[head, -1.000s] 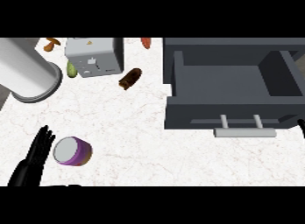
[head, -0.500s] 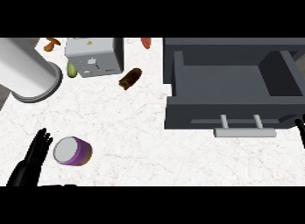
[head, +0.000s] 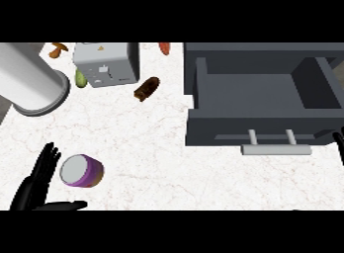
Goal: Pick up the can, place it into the drawer and close the drawer
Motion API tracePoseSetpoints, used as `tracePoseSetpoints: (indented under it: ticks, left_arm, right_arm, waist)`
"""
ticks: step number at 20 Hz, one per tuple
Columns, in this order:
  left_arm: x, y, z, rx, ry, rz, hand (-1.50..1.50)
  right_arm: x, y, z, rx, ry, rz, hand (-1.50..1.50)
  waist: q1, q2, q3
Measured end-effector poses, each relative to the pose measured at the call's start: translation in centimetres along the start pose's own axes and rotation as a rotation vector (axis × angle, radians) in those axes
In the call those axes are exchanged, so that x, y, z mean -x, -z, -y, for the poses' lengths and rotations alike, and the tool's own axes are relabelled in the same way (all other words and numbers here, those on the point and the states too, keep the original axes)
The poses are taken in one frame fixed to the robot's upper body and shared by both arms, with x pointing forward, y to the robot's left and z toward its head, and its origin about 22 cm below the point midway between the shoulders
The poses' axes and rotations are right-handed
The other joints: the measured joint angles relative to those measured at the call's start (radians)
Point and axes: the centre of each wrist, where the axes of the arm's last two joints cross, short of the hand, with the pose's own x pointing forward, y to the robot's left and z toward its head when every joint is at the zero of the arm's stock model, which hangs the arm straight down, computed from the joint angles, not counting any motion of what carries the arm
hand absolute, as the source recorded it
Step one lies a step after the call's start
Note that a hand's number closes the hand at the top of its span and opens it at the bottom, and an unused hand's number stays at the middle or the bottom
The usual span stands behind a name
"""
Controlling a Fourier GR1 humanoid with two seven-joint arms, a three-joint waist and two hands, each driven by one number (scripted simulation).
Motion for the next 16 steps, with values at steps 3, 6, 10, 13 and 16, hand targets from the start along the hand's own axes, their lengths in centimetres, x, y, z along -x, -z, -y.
tracePoseSetpoints:
  ticks: [3,6,10,13,16]
  left_arm:
    - [0.3,0.9,0.4,0.005,-0.001,0.001,-1.50]
    - [0.2,1.4,0.8,0.002,-0.004,-0.001,-1.50]
    - [0.9,1.7,1.5,0.007,-0.014,-0.003,-1.50]
    - [0.9,2.3,2.1,0.007,-0.020,-0.006,-1.50]
    - [0.6,3.3,2.9,0.012,-0.020,-0.001,-1.50]
  right_arm:
    - [-0.6,0.5,-0.2,-0.001,-0.004,0.001,-1.50]
    - [-0.9,-0.3,0.2,0.001,-0.005,0.001,-1.50]
    - [-1.0,-0.9,0.5,0.002,0.002,0.002,-1.50]
    - [-1.3,-0.5,0.2,0.002,0.003,0.002,-1.50]
    - [-1.3,-0.3,0.6,0.001,0.002,0.005,-1.50]
  waist:
    - [0.000,0.000,0.000]
    - [-0.001,0.000,0.000]
    - [-0.001,0.000,0.000]
    - [-0.001,0.000,0.000]
    - [-0.001,0.000,0.000]
